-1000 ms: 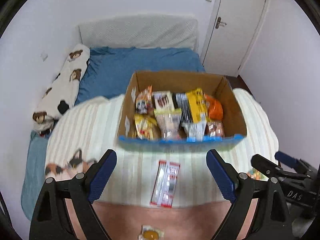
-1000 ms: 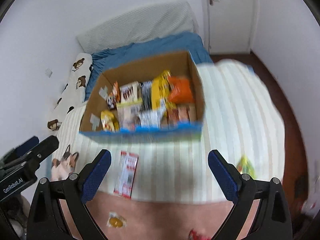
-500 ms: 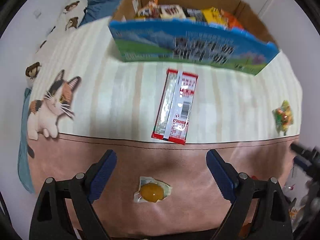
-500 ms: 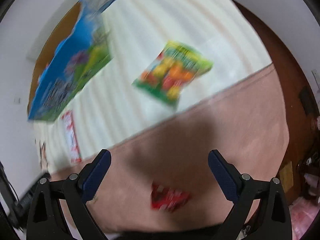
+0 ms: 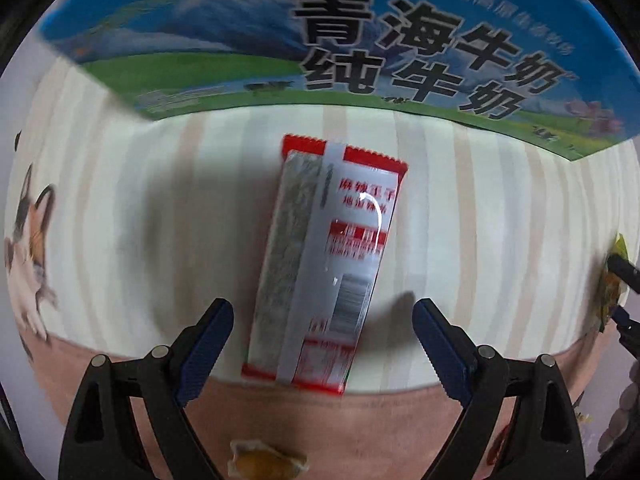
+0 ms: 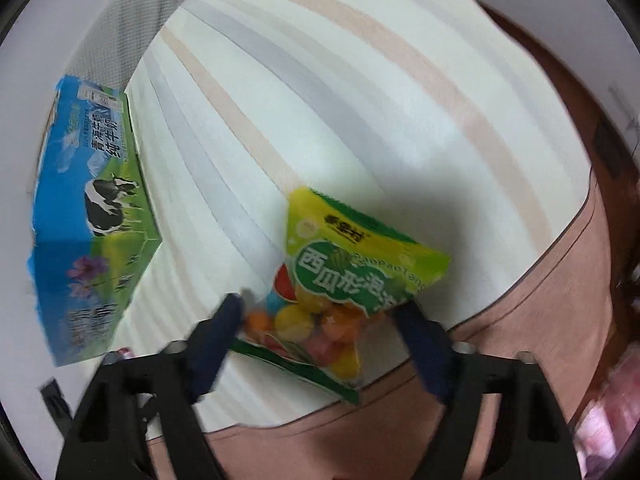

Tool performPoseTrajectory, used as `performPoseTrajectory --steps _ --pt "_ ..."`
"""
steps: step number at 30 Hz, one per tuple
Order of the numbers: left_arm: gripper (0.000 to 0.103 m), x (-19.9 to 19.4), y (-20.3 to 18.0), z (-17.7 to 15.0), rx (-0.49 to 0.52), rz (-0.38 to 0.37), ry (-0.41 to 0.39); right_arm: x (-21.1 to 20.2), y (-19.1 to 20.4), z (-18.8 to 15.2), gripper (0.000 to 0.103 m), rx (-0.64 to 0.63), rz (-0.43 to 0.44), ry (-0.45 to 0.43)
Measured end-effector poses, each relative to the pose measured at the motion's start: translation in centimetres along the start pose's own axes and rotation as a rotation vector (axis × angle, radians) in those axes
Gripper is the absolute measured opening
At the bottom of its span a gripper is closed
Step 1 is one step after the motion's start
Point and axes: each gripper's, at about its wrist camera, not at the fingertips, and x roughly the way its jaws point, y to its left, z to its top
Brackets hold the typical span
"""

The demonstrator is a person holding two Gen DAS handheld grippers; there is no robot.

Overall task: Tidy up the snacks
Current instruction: 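Grasp the red-white spicy strip pack with left tool while right grasps watermelon candy bag, then lift both packs and carry them over the box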

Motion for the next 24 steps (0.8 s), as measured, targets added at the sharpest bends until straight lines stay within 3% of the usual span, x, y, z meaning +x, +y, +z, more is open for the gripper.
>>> performPoseTrajectory --steps 2,7,11,19,24 --pt "0.090 0.1 -0.3 0.5 0.013 -0.004 -0.008 0.0 0.9 -0.5 0.069 -0.059 -0.028 -0.018" --pt "0.053 0.2 -0.7 0.7 0.030 0.017 -0.029 0.5 4.4 -3.6 0.069 -0.284 -0.072 0.000" --pt "0.050 0.1 -0.8 -1.0 0.044 0.024 -0.032 1.5 6.7 -7.2 0.069 -0.415 -0.077 0.048" --pt "0.050 0.6 0.9 -8.3 -0.008 0.001 0.035 3.7 10.4 -13.8 0.069 -0.564 -0.064 0.151" --pt "0.052 2.2 1.0 -9.1 0.000 0.012 0.075 4.9 11.5 -15.4 0.071 -0.596 -0.099 0.152"
